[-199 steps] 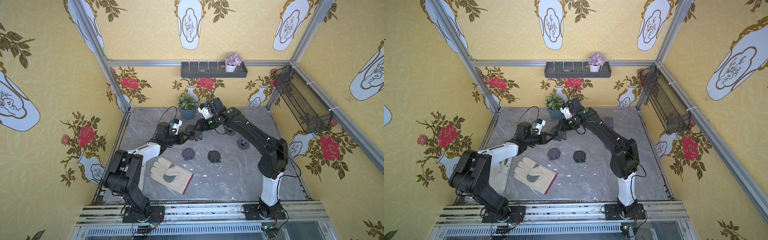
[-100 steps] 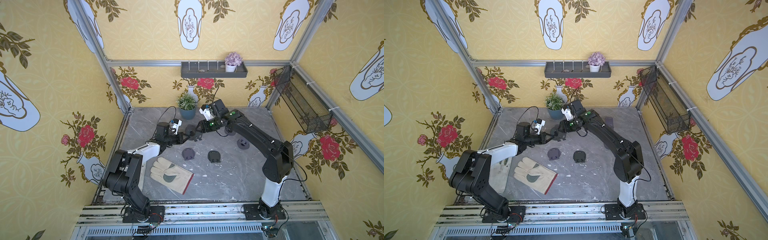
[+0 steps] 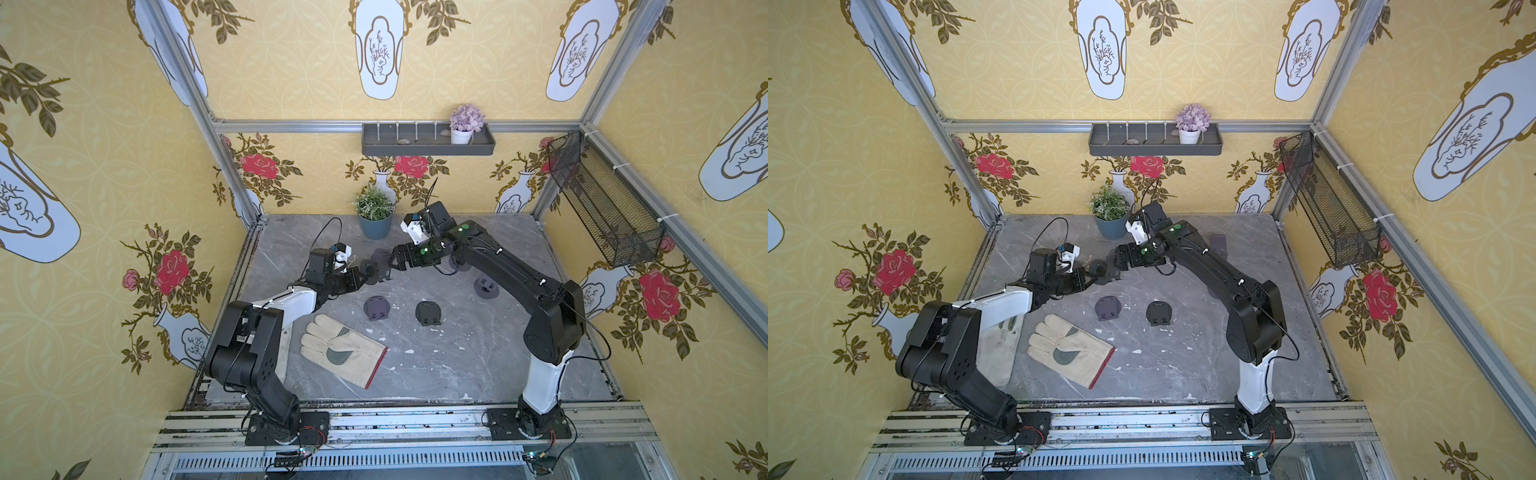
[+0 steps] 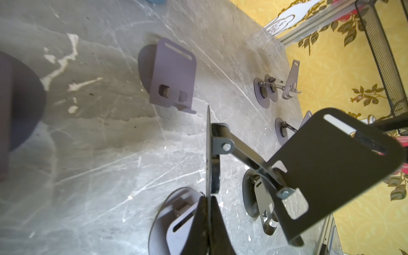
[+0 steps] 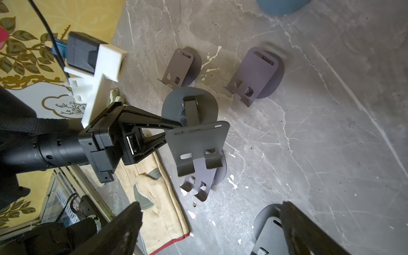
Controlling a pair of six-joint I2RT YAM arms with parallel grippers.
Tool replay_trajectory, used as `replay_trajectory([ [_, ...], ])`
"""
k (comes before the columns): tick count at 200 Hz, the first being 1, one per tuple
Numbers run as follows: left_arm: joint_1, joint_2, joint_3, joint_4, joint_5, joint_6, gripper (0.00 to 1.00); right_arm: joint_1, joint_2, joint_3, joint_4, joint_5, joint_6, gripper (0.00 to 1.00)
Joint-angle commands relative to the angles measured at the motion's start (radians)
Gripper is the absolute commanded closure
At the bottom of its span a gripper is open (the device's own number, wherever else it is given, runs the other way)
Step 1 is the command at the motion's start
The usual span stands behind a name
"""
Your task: Open the phone stand
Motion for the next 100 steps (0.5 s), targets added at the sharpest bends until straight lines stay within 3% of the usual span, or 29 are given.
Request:
replay_trajectory([
  [1, 0.002, -0.007, -0.01, 0.0, -0.016, -0.009, 1.0, 0.002, 0.01, -0.01, 0.025, -0.021, 0.007, 0.02],
  [50, 0.002, -0.018, -0.031, 0.057, 0.058, -0.04, 1.0, 0.013, 0.021, -0.043, 0.096, -0.06, 0.01, 0.02],
  [100, 0.002, 0.0, -0.048, 0.213, 0.196, -0.157, 1.0, 0.025, 0.057, -0.025, 0.116, -0.019, 0.001, 0.02],
])
